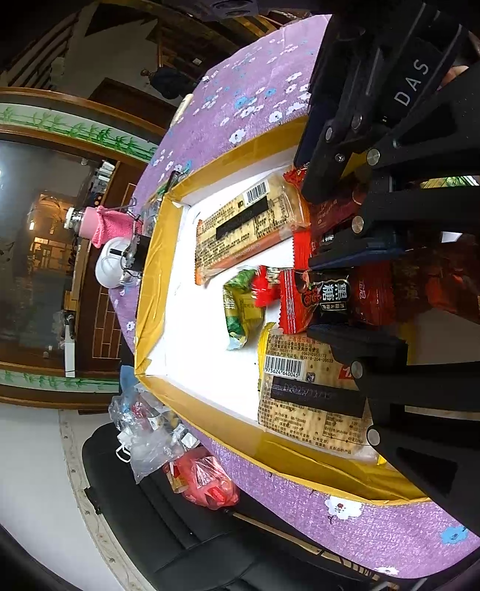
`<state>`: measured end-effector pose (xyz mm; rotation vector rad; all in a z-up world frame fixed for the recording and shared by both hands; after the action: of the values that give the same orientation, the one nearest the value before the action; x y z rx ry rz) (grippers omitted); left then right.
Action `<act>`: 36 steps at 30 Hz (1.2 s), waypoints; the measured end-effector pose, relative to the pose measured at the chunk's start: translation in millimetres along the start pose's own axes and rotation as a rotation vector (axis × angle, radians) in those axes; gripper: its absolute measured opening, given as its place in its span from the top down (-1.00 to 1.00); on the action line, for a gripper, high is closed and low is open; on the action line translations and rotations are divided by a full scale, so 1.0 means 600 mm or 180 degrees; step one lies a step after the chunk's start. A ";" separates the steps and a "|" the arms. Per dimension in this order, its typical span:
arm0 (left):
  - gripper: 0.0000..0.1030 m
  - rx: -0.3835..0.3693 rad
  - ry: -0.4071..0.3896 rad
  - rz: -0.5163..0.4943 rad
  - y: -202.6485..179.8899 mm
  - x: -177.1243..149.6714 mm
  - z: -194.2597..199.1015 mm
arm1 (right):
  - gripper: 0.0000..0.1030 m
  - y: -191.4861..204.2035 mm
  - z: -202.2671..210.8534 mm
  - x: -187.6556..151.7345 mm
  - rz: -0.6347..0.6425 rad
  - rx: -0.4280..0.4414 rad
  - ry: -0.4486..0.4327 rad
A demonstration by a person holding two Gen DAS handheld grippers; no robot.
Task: Organize snacks
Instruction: 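Lower both red candies into the tray and open both grippers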
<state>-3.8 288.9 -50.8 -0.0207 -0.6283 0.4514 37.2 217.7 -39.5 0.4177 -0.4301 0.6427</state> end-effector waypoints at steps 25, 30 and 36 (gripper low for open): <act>0.16 -0.0106 0.0268 -0.0018 -0.007 0.023 -0.012 | 0.37 -0.015 0.007 0.016 -0.0068 -0.0015 -0.0002; -0.36 0.0042 0.0150 -0.0010 -0.003 0.028 0.003 | 0.31 -0.022 0.024 0.015 -0.0113 0.0031 -0.0062; -0.50 0.0022 0.0049 -0.0013 0.007 0.030 0.015 | 0.09 -0.023 0.037 0.011 -0.0117 0.0082 -0.0118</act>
<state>2.0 299.0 -34.1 -0.0162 -0.6114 0.4490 45.2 200.1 -21.0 0.4615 -0.4488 0.6060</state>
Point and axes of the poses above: each gripper's, at about its wrist camera, not at the fingertips, and z roughly against the way its jaws point, y to its left, x to its top, the point moved 10 cm from there along -z, roughly the way its jaws point, and after that the axes turned 7 degrees about y, right-handed, at the moved point
